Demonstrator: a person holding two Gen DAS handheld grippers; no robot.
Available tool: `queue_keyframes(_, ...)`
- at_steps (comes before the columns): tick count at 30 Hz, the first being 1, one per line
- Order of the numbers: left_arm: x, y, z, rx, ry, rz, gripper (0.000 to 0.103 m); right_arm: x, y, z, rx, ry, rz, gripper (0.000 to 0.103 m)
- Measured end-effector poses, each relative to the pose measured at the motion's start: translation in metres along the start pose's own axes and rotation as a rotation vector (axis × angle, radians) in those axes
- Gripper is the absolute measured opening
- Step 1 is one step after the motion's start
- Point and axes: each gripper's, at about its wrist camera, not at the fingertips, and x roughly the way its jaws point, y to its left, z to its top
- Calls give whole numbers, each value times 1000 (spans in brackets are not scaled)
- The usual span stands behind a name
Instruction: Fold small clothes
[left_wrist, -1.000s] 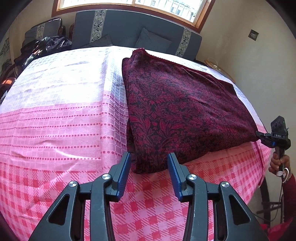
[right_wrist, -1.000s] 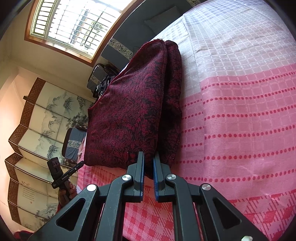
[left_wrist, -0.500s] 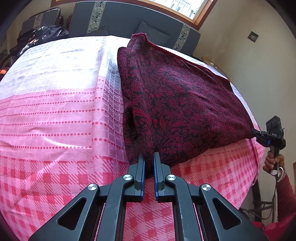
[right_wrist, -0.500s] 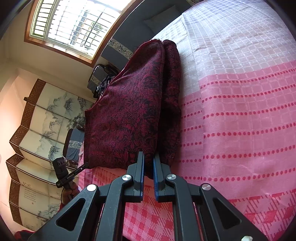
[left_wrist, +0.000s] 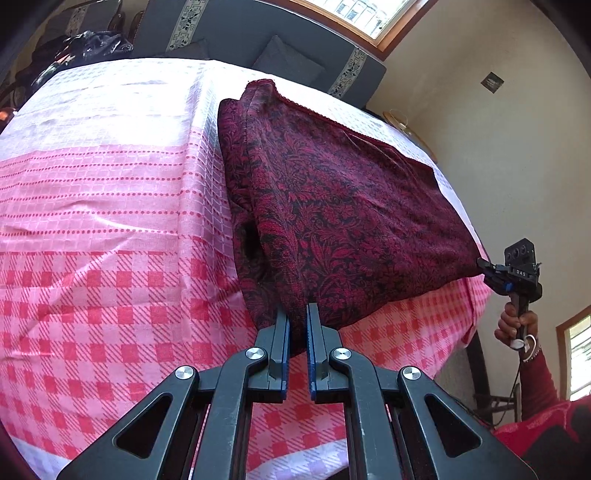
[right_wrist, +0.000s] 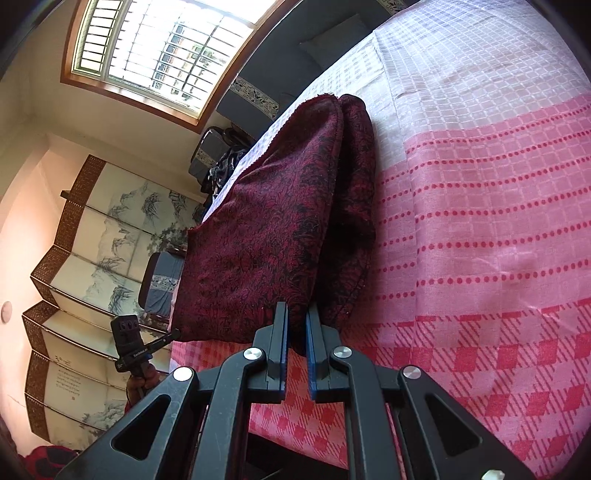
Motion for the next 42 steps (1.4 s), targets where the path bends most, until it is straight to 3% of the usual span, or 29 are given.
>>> queue_keyframes(8,26,-3,-4,43,14,156,15,16,-25,-6,46,8,-50,10)
queue_keyframes(10,23,-8,-4,49,-8,198,21,17,-26,-4,43,-4,-44,12)
queue_keyframes(13,8,-19,-1,97,-74,328,37,13,-25,-1,47,-27,-51,18)
queue_keyframes(15,-1,-29,2,133,-122,411,54,6,-20,2,21,-63,-101,26)
queue_keyframes(17,-7,-39,5,169,-162,450,57,-2,-11,10,-7,-103,-140,29)
queue_keyframes(21,-3,-52,15,200,-185,462,59,-1,14,30,-86,-133,-199,35)
queue_keyframes(30,31,-66,35,239,-168,477,59,52,51,61,-249,-81,-360,37)
queue_keyframes(36,46,-67,44,230,-151,480,59,77,57,74,-270,-32,-394,48)
queue_keyframes(42,60,-64,49,237,-128,513,59,94,49,87,-251,0,-440,50)
